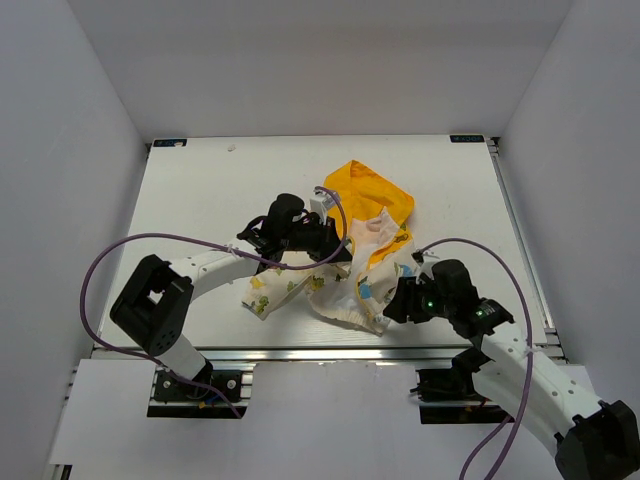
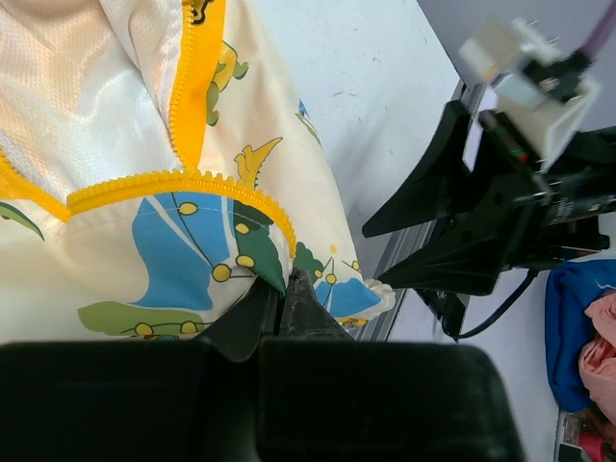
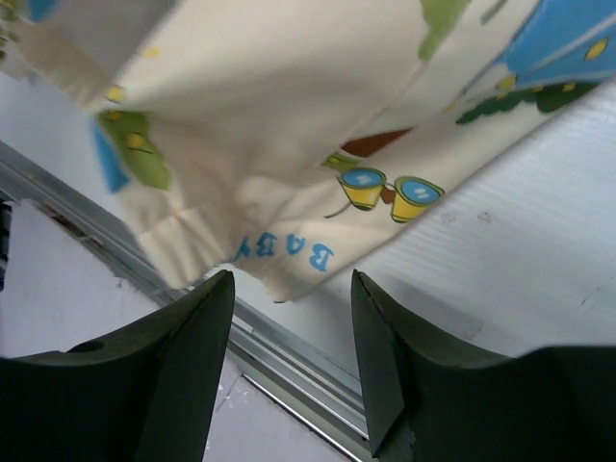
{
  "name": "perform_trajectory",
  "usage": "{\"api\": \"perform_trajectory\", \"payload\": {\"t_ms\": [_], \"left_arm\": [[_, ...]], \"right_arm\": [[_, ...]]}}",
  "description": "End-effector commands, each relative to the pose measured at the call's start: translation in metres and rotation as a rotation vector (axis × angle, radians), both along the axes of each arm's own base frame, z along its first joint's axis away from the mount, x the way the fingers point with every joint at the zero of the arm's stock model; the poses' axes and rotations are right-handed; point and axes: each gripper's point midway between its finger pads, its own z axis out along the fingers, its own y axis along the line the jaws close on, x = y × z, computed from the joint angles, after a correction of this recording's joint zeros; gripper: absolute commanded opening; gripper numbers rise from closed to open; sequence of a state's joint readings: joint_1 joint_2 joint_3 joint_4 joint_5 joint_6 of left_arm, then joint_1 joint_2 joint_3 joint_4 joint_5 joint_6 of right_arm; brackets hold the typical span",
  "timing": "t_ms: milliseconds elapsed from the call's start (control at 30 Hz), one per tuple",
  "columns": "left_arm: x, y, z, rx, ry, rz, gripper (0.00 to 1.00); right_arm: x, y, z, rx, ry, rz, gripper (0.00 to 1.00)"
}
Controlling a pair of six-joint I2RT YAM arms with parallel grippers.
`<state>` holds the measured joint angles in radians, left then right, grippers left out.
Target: Zip up the jacket
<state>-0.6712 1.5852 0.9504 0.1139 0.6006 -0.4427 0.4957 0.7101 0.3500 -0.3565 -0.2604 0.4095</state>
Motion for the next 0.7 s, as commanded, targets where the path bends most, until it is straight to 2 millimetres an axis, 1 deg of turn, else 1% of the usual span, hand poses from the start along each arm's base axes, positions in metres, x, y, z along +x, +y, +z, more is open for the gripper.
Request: {"api": "perform_trajectory", "payload": {"t_ms": [0, 67, 100, 167, 233, 367, 533, 667], "left_arm": [[-0.003, -0.001, 0.013, -0.03, -0.027, -0.021, 0.0], [-0.002, 0.0, 0.013, -0.024, -0.026, -0.017, 0.0], [-0.002, -0.001, 0.013, -0.023, -0.028, -0.018, 0.0], [-0.003, 0.0, 0.014, -0.029, -0.034, -0.018, 0.0], [-0.003, 0.0, 0.013, -0.027, -0.031, -0.019, 0.0], [-0.003, 0.001, 0.013, -0.021, -0.03, -0.016, 0.0], [-0.004, 0.002, 0.015, -0.021, -0.038, -0.014, 0.0], [-0.004, 0.002, 0.014, -0.017, -0.036, -0.013, 0.0]], "right_arm": [[0.015, 0.002, 0.044, 0.012, -0.132, 0.005, 0.58], [0.016, 0.007, 0.055, 0.043, -0.159, 0.023, 0.61], [0.018, 0.009, 0.063, 0.052, -0.175, 0.03, 0.6], [0.017, 0.011, 0.063, 0.035, -0.176, 0.061, 0.6], [0.017, 0.019, 0.064, 0.035, -0.182, 0.095, 0.6], [0.013, 0.029, 0.059, 0.001, -0.181, 0.142, 0.61], [0.01, 0.035, 0.047, -0.039, -0.154, 0.17, 0.61], [0.012, 0.04, 0.042, -0.033, -0.159, 0.166, 0.58]]}}
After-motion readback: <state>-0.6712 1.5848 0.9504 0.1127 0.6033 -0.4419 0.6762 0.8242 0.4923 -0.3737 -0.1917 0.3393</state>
